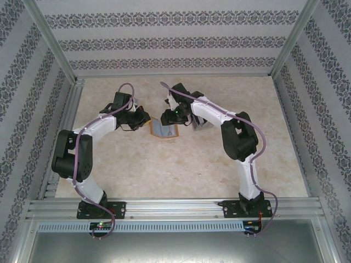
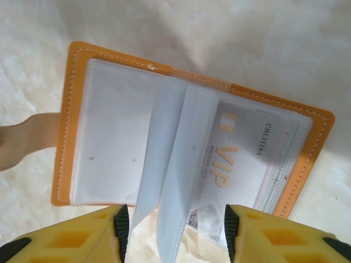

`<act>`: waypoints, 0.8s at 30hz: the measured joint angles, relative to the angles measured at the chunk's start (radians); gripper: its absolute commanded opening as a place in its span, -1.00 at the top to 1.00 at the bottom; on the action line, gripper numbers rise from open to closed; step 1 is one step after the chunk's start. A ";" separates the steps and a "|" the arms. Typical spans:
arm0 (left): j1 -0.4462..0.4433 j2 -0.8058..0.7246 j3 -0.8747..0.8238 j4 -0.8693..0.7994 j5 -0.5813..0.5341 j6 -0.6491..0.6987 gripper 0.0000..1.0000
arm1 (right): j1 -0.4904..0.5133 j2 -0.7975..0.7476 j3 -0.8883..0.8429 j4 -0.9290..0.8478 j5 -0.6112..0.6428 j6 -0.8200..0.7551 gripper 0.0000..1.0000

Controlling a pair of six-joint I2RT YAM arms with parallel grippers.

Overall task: Put the credit cards into the card holder
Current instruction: Flip over the card slot in the card holder.

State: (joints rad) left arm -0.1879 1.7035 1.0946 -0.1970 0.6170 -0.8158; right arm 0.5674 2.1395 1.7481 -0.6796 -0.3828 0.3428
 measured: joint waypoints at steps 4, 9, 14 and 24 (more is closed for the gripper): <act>0.000 0.002 0.000 0.001 0.000 0.000 1.00 | 0.009 -0.019 0.002 -0.002 -0.022 0.000 -0.03; 0.000 0.003 0.000 0.003 0.000 0.000 1.00 | 0.032 -0.019 0.007 -0.002 -0.056 0.001 -0.02; 0.000 0.003 -0.001 0.004 0.000 0.000 1.00 | 0.043 -0.016 0.019 -0.006 -0.050 0.001 -0.02; 0.000 0.004 -0.004 0.004 0.000 0.000 1.00 | 0.044 0.000 0.021 -0.029 0.002 -0.002 -0.02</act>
State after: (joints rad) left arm -0.1875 1.7073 1.0904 -0.1928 0.6174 -0.8158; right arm 0.6113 2.1395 1.7691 -0.7082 -0.3805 0.3405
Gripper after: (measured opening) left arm 0.058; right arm 0.511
